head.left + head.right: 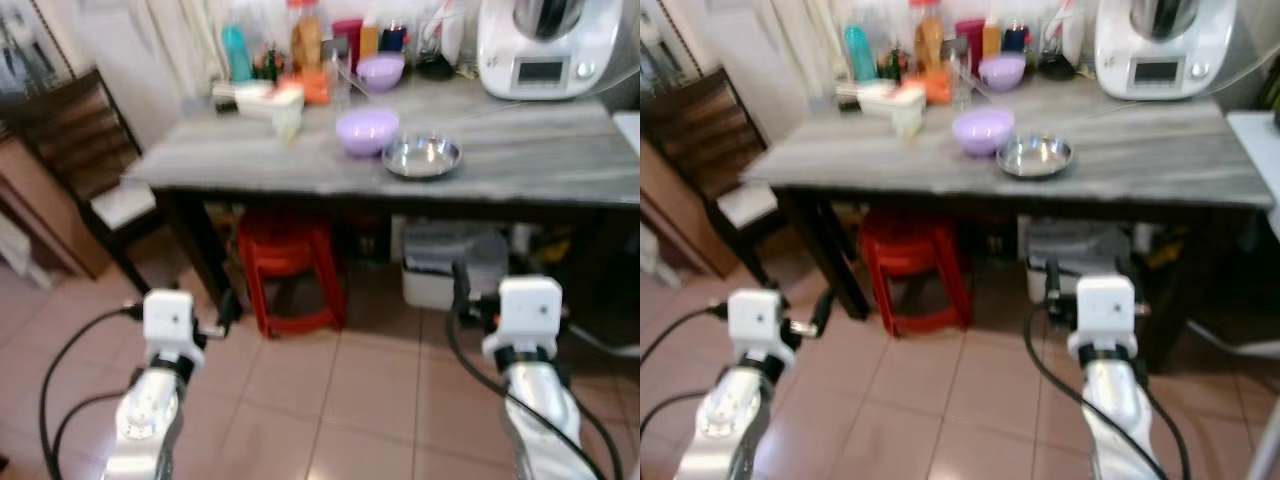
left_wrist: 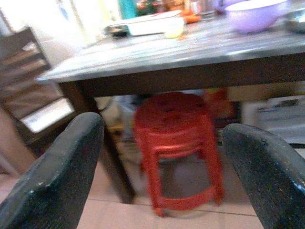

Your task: Setting the table

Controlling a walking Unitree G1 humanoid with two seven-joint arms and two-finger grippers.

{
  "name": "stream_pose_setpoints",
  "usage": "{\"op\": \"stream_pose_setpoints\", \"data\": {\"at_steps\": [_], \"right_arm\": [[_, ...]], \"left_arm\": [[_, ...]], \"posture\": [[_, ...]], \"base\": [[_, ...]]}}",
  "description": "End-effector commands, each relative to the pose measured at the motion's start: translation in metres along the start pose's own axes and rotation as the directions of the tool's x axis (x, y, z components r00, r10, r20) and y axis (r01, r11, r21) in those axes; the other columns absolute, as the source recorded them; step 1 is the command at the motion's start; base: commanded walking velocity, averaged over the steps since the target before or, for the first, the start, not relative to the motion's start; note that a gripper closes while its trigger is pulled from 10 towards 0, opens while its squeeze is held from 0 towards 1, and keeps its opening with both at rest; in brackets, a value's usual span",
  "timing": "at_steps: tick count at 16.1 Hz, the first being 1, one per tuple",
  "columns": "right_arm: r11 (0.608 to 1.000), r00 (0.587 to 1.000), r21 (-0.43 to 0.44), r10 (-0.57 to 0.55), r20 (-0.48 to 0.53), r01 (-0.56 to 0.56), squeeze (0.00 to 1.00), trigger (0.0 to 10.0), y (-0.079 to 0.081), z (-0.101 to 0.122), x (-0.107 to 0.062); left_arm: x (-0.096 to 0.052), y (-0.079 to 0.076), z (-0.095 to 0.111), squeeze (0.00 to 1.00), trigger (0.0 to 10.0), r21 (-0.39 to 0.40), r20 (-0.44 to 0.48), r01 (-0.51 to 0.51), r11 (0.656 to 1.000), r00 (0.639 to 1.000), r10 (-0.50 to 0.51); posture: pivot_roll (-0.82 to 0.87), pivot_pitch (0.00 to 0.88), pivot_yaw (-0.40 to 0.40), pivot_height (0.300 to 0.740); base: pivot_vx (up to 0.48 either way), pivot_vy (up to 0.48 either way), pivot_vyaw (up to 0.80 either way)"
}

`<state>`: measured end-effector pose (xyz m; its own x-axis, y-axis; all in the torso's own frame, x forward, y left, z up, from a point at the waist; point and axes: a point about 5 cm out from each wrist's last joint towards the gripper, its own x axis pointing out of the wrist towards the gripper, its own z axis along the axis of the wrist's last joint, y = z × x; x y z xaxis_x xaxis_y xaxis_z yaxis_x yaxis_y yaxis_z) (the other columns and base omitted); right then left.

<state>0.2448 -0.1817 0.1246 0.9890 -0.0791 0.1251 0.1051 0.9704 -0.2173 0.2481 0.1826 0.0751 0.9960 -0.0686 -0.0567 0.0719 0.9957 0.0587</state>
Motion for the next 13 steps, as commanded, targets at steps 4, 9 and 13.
{"op": "stream_pose_setpoints", "data": {"at_steps": [4,9,13], "right_arm": [[0.999,1.0,0.027,0.021,0.009,-0.021,0.0,10.0,0.0037,0.0043,0.0026],[0.999,0.999,0.032,0.032,0.004,-0.032,0.0,10.0,0.005,0.004,0.0015],[0.999,0.999,0.029,0.034,0.003,-0.034,0.0,10.0,0.0015,0.0033,0.0009]], "left_arm": [[0.009,-0.0026,0.0136,0.0,10.0,-0.027,0.043,0.037,0.999,0.998,-0.036],[0.0104,-0.0046,0.0155,0.0,10.0,-0.037,0.047,0.051,0.998,0.998,-0.049],[0.0095,-0.0057,0.0153,0.0,10.0,-0.042,0.044,0.055,0.998,0.998,-0.054]], "posture": [[-0.04,0.0,0.144,0.74],[-0.05,0.0,0.148,0.74],[-0.05,0.0,0.147,0.74]], "base": [[0.0,0.0,-0.14],[0.0,0.0,-0.8],[0.0,0.0,-0.32]]}}
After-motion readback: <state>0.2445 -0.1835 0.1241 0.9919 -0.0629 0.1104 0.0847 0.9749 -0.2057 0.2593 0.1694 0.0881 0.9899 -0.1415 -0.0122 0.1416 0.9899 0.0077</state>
